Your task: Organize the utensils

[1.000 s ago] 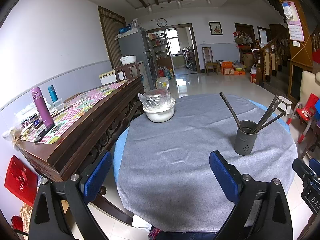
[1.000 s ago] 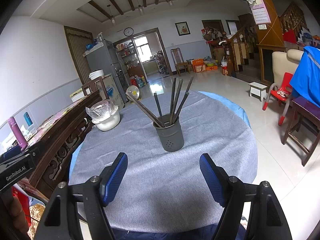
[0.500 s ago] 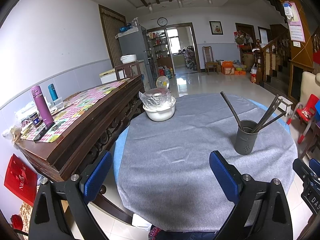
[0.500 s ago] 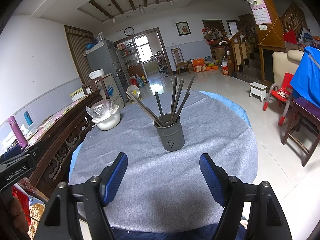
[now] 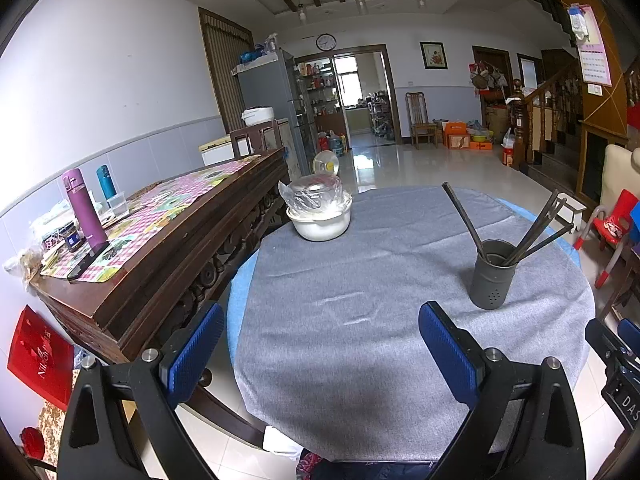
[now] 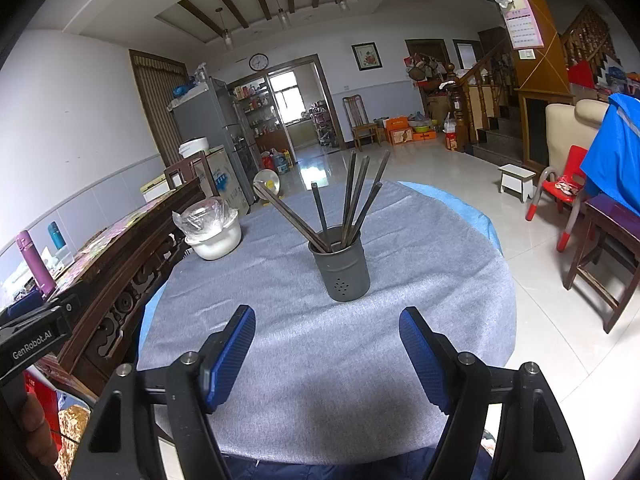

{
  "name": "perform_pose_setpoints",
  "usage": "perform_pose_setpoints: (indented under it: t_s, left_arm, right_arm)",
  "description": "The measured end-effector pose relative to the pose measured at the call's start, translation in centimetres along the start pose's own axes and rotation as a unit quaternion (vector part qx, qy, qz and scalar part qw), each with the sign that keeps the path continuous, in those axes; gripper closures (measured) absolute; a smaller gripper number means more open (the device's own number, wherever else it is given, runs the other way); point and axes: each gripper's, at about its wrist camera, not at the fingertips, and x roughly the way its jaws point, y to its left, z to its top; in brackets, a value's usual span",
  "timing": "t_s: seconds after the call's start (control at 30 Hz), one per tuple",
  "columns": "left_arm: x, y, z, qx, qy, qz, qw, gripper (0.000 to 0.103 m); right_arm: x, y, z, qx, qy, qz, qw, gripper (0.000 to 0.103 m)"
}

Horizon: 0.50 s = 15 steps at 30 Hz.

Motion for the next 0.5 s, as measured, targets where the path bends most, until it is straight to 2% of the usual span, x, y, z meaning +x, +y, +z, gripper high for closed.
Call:
perform_pose_setpoints:
  t_s: [0.5]
  left_arm:
    - [0.16, 0.09, -0.11, -0.002, 0.003, -0.001, 1.0, 0.005]
  right_arm:
    - [-0.04, 0.07, -0.01, 0.0, 0.001, 0.0, 1.0, 0.025]
